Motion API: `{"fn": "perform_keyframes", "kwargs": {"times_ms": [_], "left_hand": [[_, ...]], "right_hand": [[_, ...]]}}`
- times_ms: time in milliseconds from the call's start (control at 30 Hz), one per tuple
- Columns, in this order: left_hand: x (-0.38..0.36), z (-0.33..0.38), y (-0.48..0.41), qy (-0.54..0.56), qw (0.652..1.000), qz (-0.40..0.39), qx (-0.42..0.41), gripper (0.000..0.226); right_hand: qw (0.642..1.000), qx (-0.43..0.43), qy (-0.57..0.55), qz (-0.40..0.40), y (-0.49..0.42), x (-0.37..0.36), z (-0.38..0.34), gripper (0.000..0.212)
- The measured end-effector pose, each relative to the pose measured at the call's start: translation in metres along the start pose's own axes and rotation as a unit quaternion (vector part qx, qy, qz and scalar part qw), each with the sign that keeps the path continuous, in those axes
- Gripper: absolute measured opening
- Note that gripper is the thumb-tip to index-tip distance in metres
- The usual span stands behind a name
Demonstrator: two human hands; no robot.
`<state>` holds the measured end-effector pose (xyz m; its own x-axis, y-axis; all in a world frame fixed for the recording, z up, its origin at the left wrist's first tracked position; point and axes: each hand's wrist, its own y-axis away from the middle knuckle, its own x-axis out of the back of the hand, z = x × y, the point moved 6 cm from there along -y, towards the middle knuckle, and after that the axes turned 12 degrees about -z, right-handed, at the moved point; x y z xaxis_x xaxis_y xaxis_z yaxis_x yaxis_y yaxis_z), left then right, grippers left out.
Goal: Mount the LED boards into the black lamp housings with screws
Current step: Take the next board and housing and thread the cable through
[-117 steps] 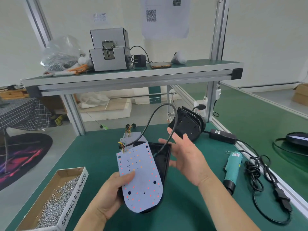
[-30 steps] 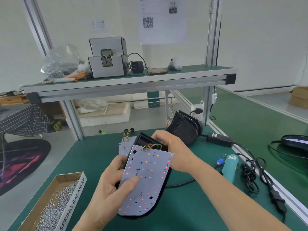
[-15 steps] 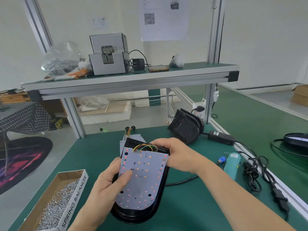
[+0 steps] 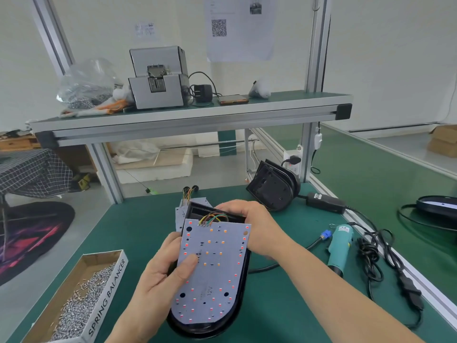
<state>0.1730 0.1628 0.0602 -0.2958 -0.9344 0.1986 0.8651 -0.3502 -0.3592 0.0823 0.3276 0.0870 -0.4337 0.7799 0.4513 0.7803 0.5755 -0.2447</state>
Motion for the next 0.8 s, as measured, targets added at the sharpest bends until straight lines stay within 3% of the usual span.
{"fn": "perform_keyframes", "kwargs": {"times_ms": [100, 200, 267, 333, 400, 533, 600, 733, 800], "left_hand": [[0.003, -0.007, 0.002, 0.006, 1.000, -0.003, 0.022, 0.039], [0.007, -0.018, 0.007, 0.088, 0.994, 0.036, 0.052, 0.042], [0.008, -0.026, 0.008, 0.150, 0.985, 0.058, 0.066, 0.048], [0.005, -0.030, 0.009, 0.168, 0.981, 0.061, 0.075, 0.057], [0.004, -0.033, 0.010, 0.171, 0.979, 0.082, 0.079, 0.066], [0.003, -0.031, 0.012, 0.183, 0.974, 0.117, 0.065, 0.066], [0.002, -0.029, 0.013, 0.185, 0.972, 0.131, 0.060, 0.061], [-0.001, -0.028, 0.012, 0.190, 0.969, 0.151, 0.052, 0.030], [-0.003, -0.028, 0.012, 0.188, 0.968, 0.159, 0.054, 0.028]], "right_hand": [[0.991, -0.033, -0.078, -0.102, 0.006, -0.005, 0.003, 0.019], [0.944, -0.065, -0.271, -0.179, 0.014, -0.007, 0.004, 0.038], [0.947, -0.072, -0.272, -0.153, 0.013, -0.005, 0.006, 0.042], [0.978, -0.086, -0.154, -0.110, 0.010, -0.004, 0.006, 0.047], [0.988, -0.100, -0.085, -0.086, 0.008, -0.007, 0.003, 0.066], [0.986, -0.121, -0.079, -0.081, 0.005, -0.008, 0.005, 0.086], [0.979, -0.154, -0.115, -0.069, 0.006, -0.009, 0.010, 0.092], [0.974, -0.160, -0.160, -0.029, 0.005, -0.011, 0.012, 0.091], [0.968, -0.179, -0.178, 0.007, 0.006, -0.010, 0.015, 0.092]]}}
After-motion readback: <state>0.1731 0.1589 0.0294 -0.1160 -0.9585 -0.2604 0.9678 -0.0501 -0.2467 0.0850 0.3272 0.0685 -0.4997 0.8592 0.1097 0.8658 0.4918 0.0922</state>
